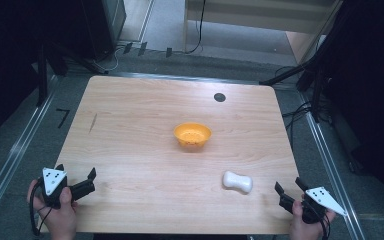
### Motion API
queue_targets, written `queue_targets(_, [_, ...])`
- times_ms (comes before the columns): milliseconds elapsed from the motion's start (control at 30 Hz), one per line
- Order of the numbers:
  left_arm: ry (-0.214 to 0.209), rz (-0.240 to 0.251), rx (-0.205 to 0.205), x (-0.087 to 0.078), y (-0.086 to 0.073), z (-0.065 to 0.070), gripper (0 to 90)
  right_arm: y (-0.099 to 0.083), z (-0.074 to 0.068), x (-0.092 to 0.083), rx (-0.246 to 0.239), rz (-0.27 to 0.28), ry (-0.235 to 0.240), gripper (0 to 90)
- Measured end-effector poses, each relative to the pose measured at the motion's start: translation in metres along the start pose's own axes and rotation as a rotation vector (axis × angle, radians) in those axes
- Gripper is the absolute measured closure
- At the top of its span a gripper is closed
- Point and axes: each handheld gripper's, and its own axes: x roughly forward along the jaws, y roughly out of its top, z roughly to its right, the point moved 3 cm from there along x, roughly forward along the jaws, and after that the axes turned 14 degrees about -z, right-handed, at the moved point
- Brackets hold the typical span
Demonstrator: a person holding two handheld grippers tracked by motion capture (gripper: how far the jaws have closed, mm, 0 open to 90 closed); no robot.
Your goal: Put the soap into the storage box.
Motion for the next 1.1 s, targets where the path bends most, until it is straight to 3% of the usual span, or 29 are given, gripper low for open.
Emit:
queue_targets(33, [0.007, -0.009, 0.004, 0.000, 0.000, 0.000, 0.0, 0.000, 0.000, 0.000, 0.000, 0.000, 0.000, 20.1])
queue_targets(67, [0.003, -0.017, 0.000, 0.001, 0.001, 0.000, 0.0, 0.004, -0.001, -0.002, -0.042, -0.004, 0.004, 21.3])
queue_targets(133, [0.003, -0.015, -0.003, 0.001, 0.001, 0.000, 0.0, 0.006, -0.001, -0.003, -0.061, -0.005, 0.010, 21.4])
queue_targets(200, [0.000, -0.007, -0.004, 0.001, 0.000, -0.001, 0.0, 0.012, -0.004, -0.004, -0.125, -0.043, 0.064, 24.5])
queue_targets(233, [0.000, -0.007, -0.004, 0.001, 0.000, -0.001, 0.0, 0.012, -0.004, -0.004, -0.125, -0.043, 0.064, 24.5])
queue_targets(333, [-0.008, -0.012, 0.007, 0.000, 0.000, 0.000, 0.0, 0.020, -0.010, 0.000, -0.232, -0.134, 0.145, 24.8])
queue_targets(367, [-0.008, -0.012, 0.007, 0.000, 0.000, 0.000, 0.0, 0.020, -0.010, 0.000, -0.232, -0.134, 0.145, 24.8])
queue_targets(500, [-0.026, -0.010, -0.003, 0.000, 0.000, -0.001, 0.0, 0.031, -0.019, 0.008, -0.324, -0.218, 0.223, 26.7])
queue_targets(633, [-0.040, -0.009, -0.015, 0.001, 0.001, -0.003, 0.0, 0.043, -0.031, 0.017, -0.444, -0.301, 0.239, 24.0])
queue_targets(667, [-0.043, -0.011, -0.017, 0.001, 0.001, -0.004, 0.0, 0.049, -0.037, 0.020, -0.492, -0.331, 0.257, 23.5])
queue_targets(700, [-0.043, -0.011, -0.017, 0.001, 0.001, -0.004, 0.0, 0.049, -0.037, 0.020, -0.492, -0.331, 0.257, 23.5])
queue_targets(833, [-0.051, -0.008, -0.026, 0.001, 0.001, -0.004, 0.0, 0.062, -0.050, 0.029, -0.582, -0.404, 0.286, 19.3])
queue_targets(933, [-0.058, -0.014, -0.026, 0.002, 0.001, -0.005, 0.0, 0.067, -0.055, 0.033, -0.609, -0.424, 0.308, 18.5])
queue_targets(1100, [-0.063, -0.016, -0.026, 0.001, 0.001, -0.005, 0.0, 0.074, -0.068, 0.044, -0.685, -0.522, 0.353, 15.5])
